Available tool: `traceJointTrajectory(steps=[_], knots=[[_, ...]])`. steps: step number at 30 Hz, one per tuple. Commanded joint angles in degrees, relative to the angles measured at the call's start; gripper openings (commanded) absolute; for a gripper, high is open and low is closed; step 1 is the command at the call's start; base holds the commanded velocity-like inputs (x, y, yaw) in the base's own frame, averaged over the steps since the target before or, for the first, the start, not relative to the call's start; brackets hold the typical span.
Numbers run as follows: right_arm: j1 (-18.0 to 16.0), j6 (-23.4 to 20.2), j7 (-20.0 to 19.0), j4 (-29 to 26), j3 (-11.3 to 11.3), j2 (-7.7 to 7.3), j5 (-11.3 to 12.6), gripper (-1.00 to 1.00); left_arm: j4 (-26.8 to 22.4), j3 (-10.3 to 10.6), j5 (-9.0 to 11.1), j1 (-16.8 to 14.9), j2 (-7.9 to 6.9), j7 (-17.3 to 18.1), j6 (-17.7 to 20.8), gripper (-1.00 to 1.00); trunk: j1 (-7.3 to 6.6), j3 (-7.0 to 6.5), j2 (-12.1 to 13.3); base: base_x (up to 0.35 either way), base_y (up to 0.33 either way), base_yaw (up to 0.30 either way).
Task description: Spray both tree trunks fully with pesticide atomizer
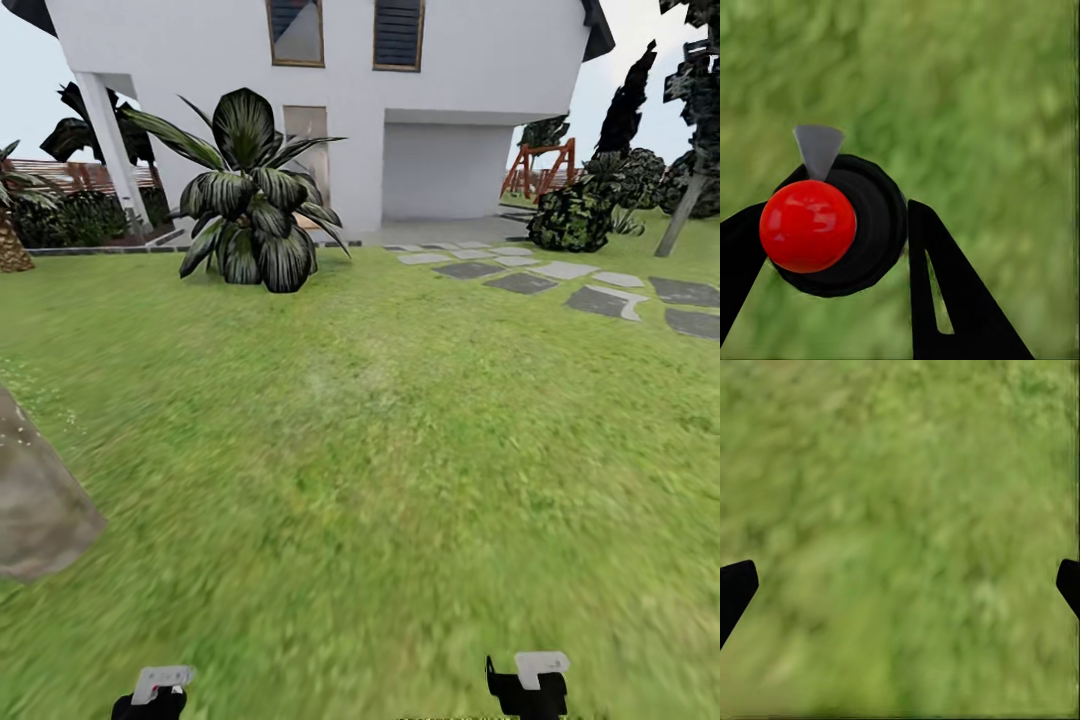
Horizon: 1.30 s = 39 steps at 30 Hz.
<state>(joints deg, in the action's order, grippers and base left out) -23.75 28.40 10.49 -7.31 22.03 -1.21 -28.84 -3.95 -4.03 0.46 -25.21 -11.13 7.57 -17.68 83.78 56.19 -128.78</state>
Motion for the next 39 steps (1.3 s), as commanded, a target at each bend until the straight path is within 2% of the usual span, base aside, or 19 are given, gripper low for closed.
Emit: traceJointTrajectory(steps=[1,4,5,6,7,8,14,39], knots=[[-0.06,0.16,0.32,0.11,0.29,-0.01,-0.6,1.0,0.08,-0.44,0.11,-0.02,-0.02,0.43,-0.14,-1.0,-0.01,0.05,-0.02,0.0,0.0,-0.3],[-0.06,0.16,0.32,0.1,0.29,0.0,-0.6,1.0,0.16,-0.52,0.42,-0.02,-0.03,0.36,-0.2,-1.0,-0.01,0.05,-0.02,0.0,0.0,-0.3],[-0.06,0.16,0.32,0.1,0.29,0.01,-0.6,1.0,0.17,-0.53,1.32,0.0,-0.07,0.37,-0.24,-1.0,-0.01,0.05,-0.02,0.0,0.0,-0.3],[-0.06,0.16,0.32,0.1,0.29,0.0,-0.6,1.0,0.17,-0.5,4.34,0.18,-0.21,0.47,-0.35,-1.0,-0.01,0.05,-0.02,0.0,0.0,-0.3],[-0.06,0.16,0.32,0.13,0.29,0.03,-0.6,1.0,0.12,-0.42,5.85,0.43,-0.26,0.55,-0.39,-1.0,-0.01,0.05,-0.02,0.0,0.0,-0.3],[-0.06,0.16,0.32,0.14,0.29,0.02,-0.6,1.0,0.1,-0.33,6.21,0.51,-0.24,0.6,-0.41,-1.0,-0.01,0.05,-0.02,0.0,0.0,-0.3],[-0.06,0.16,0.32,0.19,0.29,0.05,-0.6,1.0,0.08,0.15,6.31,0.64,0.14,0.76,-0.34,-1.0,-0.01,0.05,-0.02,0.0,0.0,-0.3],[-0.06,0.16,0.32,0.18,0.29,0.36,-0.6,1.0,-0.21,-0.19,6.74,1.03,-0.35,0.69,-0.42,-1.0,-0.01,0.05,-0.02,0.0,0.0,-0.3]])
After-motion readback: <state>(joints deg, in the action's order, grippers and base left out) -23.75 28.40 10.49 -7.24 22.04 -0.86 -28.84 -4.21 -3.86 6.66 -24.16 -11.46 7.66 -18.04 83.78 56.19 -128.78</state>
